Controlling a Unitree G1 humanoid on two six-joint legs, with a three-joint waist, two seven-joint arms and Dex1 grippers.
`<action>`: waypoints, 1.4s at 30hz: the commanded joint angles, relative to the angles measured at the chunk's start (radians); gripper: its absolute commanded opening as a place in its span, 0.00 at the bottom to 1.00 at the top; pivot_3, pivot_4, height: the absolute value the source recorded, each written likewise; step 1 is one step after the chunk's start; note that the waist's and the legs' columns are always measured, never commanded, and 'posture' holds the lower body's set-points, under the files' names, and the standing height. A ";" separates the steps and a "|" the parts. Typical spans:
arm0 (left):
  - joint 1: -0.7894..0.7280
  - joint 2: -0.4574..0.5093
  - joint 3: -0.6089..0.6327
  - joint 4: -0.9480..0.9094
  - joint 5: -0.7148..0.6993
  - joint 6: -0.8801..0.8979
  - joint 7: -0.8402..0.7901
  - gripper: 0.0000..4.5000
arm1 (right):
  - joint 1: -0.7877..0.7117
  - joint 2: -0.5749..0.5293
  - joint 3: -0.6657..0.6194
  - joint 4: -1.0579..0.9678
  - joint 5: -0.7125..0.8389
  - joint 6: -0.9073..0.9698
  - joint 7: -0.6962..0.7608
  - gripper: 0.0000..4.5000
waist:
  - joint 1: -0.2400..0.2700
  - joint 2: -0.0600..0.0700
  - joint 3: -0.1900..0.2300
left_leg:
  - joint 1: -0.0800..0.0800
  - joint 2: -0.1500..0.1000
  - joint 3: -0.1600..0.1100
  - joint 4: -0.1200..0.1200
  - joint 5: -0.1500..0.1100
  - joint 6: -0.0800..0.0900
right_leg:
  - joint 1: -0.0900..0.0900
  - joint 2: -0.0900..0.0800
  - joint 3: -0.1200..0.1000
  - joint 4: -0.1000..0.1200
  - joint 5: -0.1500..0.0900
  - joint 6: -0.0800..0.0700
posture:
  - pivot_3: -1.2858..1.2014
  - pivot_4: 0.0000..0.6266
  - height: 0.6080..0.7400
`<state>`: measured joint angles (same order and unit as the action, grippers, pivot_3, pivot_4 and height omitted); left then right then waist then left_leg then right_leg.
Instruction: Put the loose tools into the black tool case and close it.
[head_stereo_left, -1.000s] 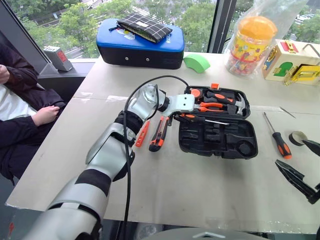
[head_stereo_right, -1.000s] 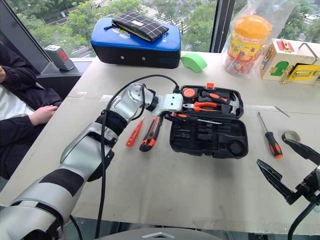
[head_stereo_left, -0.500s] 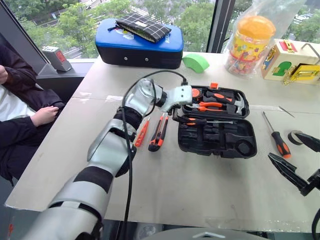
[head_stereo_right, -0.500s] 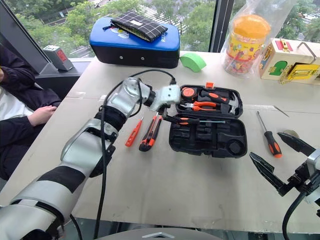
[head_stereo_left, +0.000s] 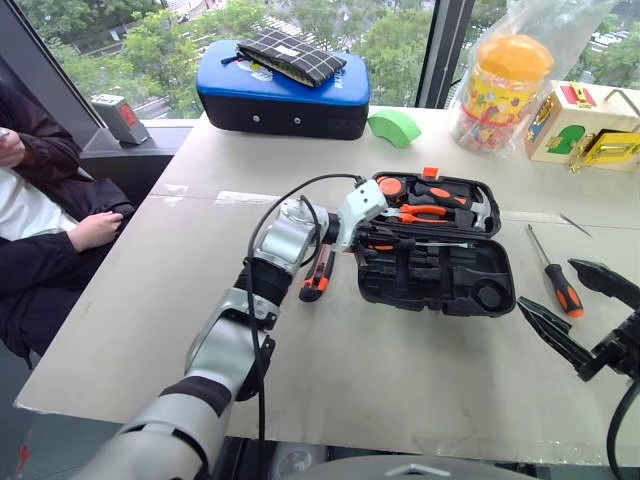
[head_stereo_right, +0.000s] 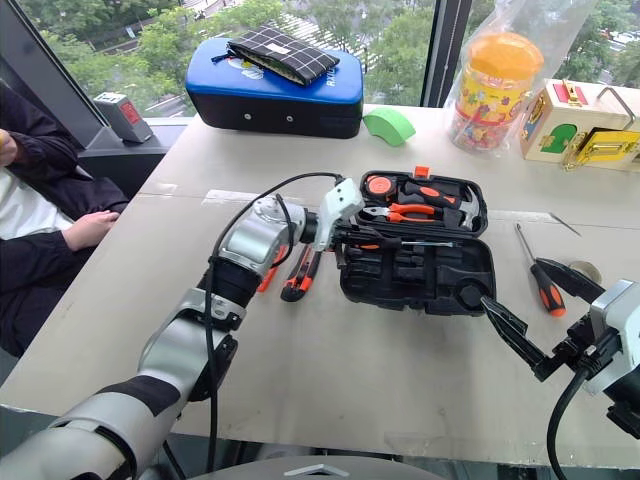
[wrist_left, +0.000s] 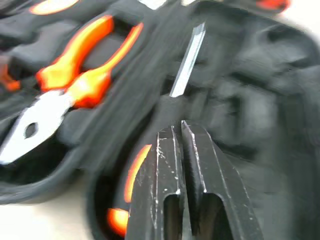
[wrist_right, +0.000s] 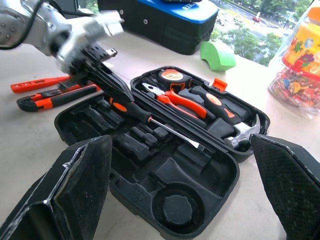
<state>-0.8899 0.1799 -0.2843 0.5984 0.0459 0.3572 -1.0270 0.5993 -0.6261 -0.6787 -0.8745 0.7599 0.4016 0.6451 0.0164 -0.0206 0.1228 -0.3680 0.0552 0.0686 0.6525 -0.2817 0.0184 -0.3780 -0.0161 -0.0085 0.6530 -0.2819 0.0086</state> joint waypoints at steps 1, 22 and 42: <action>0.034 -0.022 -0.088 0.036 0.083 -0.031 0.068 0.02 | 0.033 0.003 -0.048 -0.037 0.034 -0.007 0.010 1.00 | 0.001 0.000 -0.003 | 0.000 0.000 0.000 0.000 0.000 0.000 | 0.000 0.000 0.000 0.000 0.000 0.000 | 0.52 0.24 1.00; 0.300 0.250 0.174 -0.863 -0.572 0.413 -0.165 0.92 | -0.412 -0.348 0.193 0.423 -0.030 0.546 -0.302 1.00 | -0.024 0.003 -0.003 | 0.007 0.001 0.005 -0.002 0.000 0.000 | 0.001 0.000 0.012 0.006 -0.002 0.002 | 0.52 0.24 1.00; 0.575 0.382 0.356 -1.035 -0.723 0.349 -0.024 1.00 | -0.750 -0.484 0.443 0.525 -0.247 0.374 0.079 0.14 | -0.033 0.009 0.003 | 0.003 -0.001 0.004 -0.002 -0.002 0.003 | -0.002 0.001 0.033 0.004 -0.004 0.007 | 0.52 0.24 1.00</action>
<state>-0.3246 0.5446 0.0050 -0.4181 -0.6093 0.7217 -1.0193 -0.1112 -1.0630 -0.1902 -0.2212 0.5017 0.8448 0.6529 -0.0162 -0.0117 0.1259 -0.3640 0.0553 0.0728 0.6499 -0.2837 0.0214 -0.3792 -0.0133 0.0253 0.6577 -0.2861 0.0155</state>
